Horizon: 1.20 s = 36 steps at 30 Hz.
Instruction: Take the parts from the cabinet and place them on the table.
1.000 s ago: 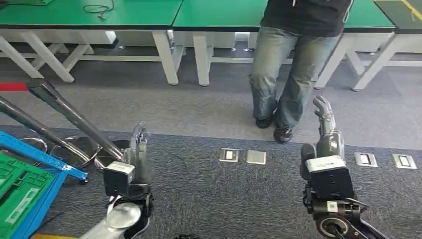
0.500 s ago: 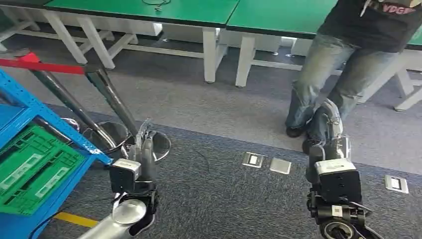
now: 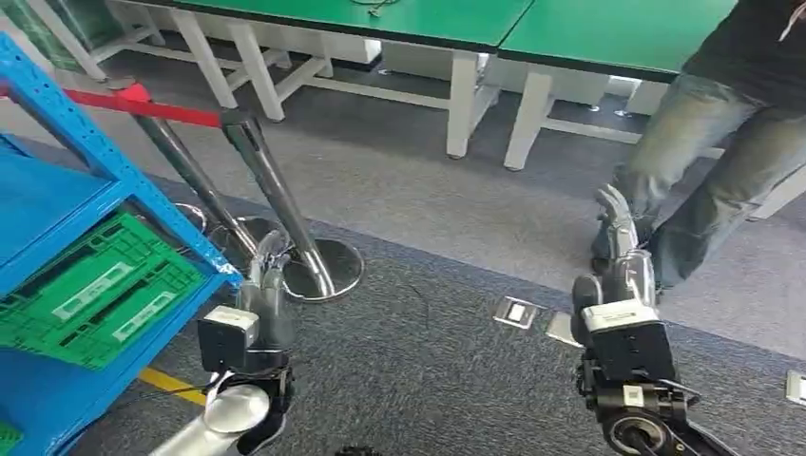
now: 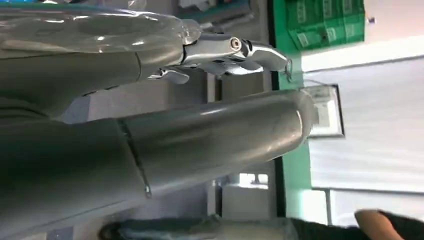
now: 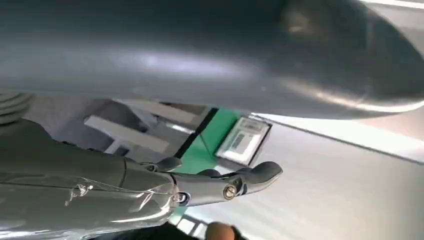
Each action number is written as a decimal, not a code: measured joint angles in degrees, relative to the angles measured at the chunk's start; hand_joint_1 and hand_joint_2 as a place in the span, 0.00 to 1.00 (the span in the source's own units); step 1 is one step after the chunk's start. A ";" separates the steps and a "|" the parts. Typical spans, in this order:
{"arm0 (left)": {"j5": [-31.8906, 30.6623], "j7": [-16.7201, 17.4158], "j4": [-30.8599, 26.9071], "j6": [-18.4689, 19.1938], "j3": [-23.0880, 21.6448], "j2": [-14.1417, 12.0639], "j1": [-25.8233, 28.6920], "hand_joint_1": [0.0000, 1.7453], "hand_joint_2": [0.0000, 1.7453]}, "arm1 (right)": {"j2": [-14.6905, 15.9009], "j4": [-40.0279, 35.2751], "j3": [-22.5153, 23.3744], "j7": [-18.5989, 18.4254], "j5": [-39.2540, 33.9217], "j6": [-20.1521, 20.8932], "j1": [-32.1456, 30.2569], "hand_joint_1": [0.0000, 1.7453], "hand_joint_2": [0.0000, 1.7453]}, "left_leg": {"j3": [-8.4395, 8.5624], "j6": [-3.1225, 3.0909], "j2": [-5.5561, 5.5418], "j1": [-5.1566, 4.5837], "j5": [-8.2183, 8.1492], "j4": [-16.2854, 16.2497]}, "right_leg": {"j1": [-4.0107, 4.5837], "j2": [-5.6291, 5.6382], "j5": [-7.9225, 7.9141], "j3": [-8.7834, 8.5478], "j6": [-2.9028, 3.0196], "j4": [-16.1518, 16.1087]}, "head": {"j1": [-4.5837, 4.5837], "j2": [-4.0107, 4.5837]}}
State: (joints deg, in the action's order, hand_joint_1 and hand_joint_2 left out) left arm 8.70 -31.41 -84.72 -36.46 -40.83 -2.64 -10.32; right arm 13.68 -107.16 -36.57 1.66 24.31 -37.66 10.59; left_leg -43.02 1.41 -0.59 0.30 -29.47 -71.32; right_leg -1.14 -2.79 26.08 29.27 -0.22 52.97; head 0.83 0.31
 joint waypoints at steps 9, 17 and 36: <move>-0.20 0.28 -0.13 -0.24 0.00 -0.22 -0.02 0.00 0.00 | -0.11 -0.02 -0.11 0.13 0.35 0.13 0.19 0.00 0.00 | 9.52 -2.30 1.75 0.02 6.43 17.76 | 0.03 -1.33 2.54 -0.38 -2.48 1.48 | 0.05 0.00; -0.31 0.59 -0.13 -0.61 0.00 -0.20 0.19 0.00 0.00 | -0.11 0.00 -0.11 0.24 0.33 0.15 -0.23 0.00 0.00 | 10.60 -2.97 -3.71 -0.28 5.96 17.62 | 0.05 3.35 2.24 4.93 -1.89 9.91 | -2.40 0.02; -1.86 1.29 -1.55 -1.38 0.02 -0.70 1.22 0.00 0.00 | -0.26 0.13 -0.52 0.00 0.37 0.70 0.32 0.00 0.00 | 9.18 -0.71 3.28 -0.06 6.56 17.41 | 0.48 -2.09 0.99 -0.43 -0.84 0.57 | 0.59 0.02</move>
State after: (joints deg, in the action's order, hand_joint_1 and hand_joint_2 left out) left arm 6.84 -30.12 -86.27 -37.83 -40.81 -3.34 -9.11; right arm 13.42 -107.03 -37.09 1.66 24.68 -36.96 10.91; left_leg -33.84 0.70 2.69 0.24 -22.91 -53.91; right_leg -0.65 -4.88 27.08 28.84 -1.05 53.54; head 1.42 0.33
